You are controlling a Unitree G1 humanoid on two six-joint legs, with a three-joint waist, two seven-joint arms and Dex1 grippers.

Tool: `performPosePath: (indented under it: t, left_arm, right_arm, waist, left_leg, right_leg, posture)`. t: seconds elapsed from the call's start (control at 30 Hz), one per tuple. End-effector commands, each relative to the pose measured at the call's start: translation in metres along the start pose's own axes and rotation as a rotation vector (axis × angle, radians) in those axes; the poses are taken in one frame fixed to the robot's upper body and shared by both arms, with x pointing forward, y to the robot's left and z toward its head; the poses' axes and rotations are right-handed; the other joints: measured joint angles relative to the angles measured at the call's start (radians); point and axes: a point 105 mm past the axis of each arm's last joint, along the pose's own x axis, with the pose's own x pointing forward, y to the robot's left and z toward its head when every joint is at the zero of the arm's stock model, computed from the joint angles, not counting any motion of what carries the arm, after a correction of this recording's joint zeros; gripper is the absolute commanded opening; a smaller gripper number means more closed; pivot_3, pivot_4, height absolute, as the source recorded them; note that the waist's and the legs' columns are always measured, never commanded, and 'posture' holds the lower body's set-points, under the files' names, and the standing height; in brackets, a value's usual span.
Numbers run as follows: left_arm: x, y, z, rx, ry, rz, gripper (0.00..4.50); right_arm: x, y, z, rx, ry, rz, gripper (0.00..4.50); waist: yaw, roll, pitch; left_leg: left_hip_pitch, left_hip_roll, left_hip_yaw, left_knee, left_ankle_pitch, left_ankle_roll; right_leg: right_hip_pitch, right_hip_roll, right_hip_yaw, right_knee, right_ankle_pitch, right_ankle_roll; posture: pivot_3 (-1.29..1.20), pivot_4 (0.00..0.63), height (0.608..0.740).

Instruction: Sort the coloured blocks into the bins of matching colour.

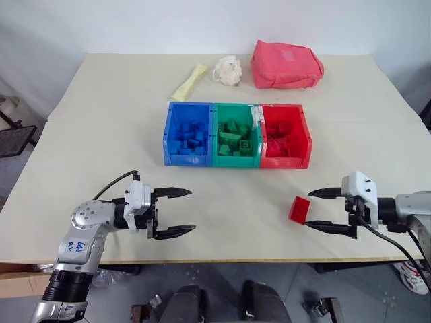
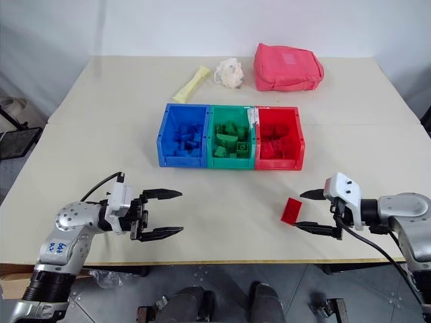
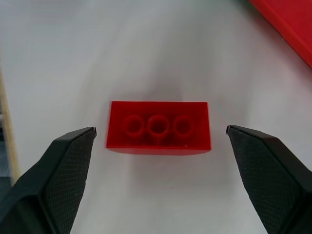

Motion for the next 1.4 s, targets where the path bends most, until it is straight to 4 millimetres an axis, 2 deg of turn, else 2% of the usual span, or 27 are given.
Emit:
performPosePath:
  t: [0.03,0.37,0.47,0.57,0.67,0.77,1.0,1.07,1.13,1.23,1.3,1.4]
  left_arm:
    - [-0.002,-0.003,0.010,0.029,-0.023,0.023,4.46]
    - [0.000,-0.005,0.010,0.027,-0.027,0.060,4.46]
    - [0.000,-0.005,0.010,0.028,-0.027,0.066,4.46]
    - [0.000,-0.004,0.008,0.030,-0.027,0.076,4.46]
    - [0.001,-0.003,0.007,0.030,-0.028,0.077,4.46]
    - [0.002,-0.001,0.007,0.034,-0.028,0.081,4.50]
    - [0.003,0.004,0.007,0.046,-0.028,0.093,4.50]
    - [0.003,0.004,0.007,0.047,-0.028,0.093,4.50]
    - [0.002,0.006,0.006,0.048,-0.028,0.094,4.50]
    - [0.002,0.008,0.005,0.050,-0.029,0.093,4.50]
    - [0.001,0.009,0.005,0.050,-0.028,0.091,4.50]
    - [0.000,0.013,0.003,0.058,-0.020,0.094,4.50]
  right_arm:
    - [0.008,-0.005,-0.004,-0.016,0.013,-0.007,4.50]
    - [0.027,-0.006,-0.008,0.001,0.029,0.015,4.50]
    - [0.030,-0.007,-0.005,0.004,0.009,0.015,4.50]
    - [0.032,-0.009,0.006,0.033,-0.057,0.003,4.50]
    - [0.033,-0.009,0.003,0.044,-0.051,0.005,4.50]
    - [0.035,-0.009,0.004,0.048,-0.070,0.004,3.85]
    - [0.035,-0.011,0.010,0.058,-0.114,-0.017,1.51]
    - [0.035,-0.011,0.013,0.064,-0.132,-0.026,1.16]
    - [0.033,-0.014,0.022,0.069,-0.173,-0.047,1.16]
    - [0.026,-0.028,0.050,0.049,-0.264,-0.124,1.16]
    - [0.024,-0.034,0.060,0.038,-0.287,-0.148,1.16]
    - [0.020,-0.060,0.088,-0.014,-0.352,-0.241,1.16]
  waist:
    - [0.001,0.000,0.000]
    - [0.000,0.000,0.000]
    - [-0.001,0.000,0.000]
    - [-0.001,0.000,0.000]
    - [-0.001,0.000,0.000]
    - [0.000,0.000,0.000]
    - [0.000,0.000,0.000]
    - [0.000,0.000,0.000]
    - [0.000,0.000,0.000]
    - [-0.001,0.001,0.000]
    - [-0.002,0.001,0.000]
    - [-0.003,0.001,0.000]
  left_leg:
    - [0.000,0.000,0.000,0.000,0.000,0.000]
    - [0.000,0.000,0.000,0.000,0.000,0.000]
    - [0.000,0.000,0.000,0.000,0.000,0.000]
    - [0.000,0.001,0.000,0.000,0.000,0.000]
    - [0.000,0.001,0.000,0.000,0.000,0.000]
    - [0.000,0.000,0.000,0.000,0.000,0.000]
    - [0.000,0.000,0.000,0.000,0.000,0.000]
    - [0.000,0.000,0.000,0.000,0.000,0.000]
    - [0.000,0.000,0.000,0.000,0.000,0.000]
    - [0.000,0.000,0.000,0.000,0.000,0.000]
    - [0.000,0.000,0.001,0.000,0.000,0.000]
    - [0.000,0.000,0.001,0.000,0.000,-0.001]
  right_leg:
    - [0.000,0.000,0.000,0.000,0.000,0.000]
    - [0.000,0.000,0.000,0.000,0.000,0.000]
    - [0.000,0.001,0.000,0.000,0.000,0.000]
    - [0.000,0.001,0.000,0.000,0.000,0.000]
    - [0.000,0.001,0.000,0.000,0.000,0.000]
    - [0.000,0.001,0.000,0.000,0.000,0.000]
    - [0.000,0.001,0.000,0.000,0.000,0.000]
    - [0.000,0.001,-0.001,0.000,0.000,0.000]
    - [-0.001,0.001,-0.001,0.000,0.000,0.000]
    - [-0.001,0.001,-0.001,0.000,0.000,0.000]
    - [-0.001,0.001,-0.001,0.000,0.000,0.000]
    - [-0.001,0.001,-0.001,0.001,0.000,0.000]
  posture:
    - [0.00,0.150,0.740]
    - [0.00,0.150,0.740]
    - [0.00,0.150,0.740]
    - [0.00,0.150,0.740]
    - [0.00,0.150,0.740]
    - [0.00,0.150,0.740]
    - [0.00,0.150,0.740]
    - [0.00,0.150,0.740]
    - [0.00,0.150,0.740]
    - [0.00,0.150,0.740]
    - [0.00,0.150,0.740]
    - [0.00,0.150,0.740]
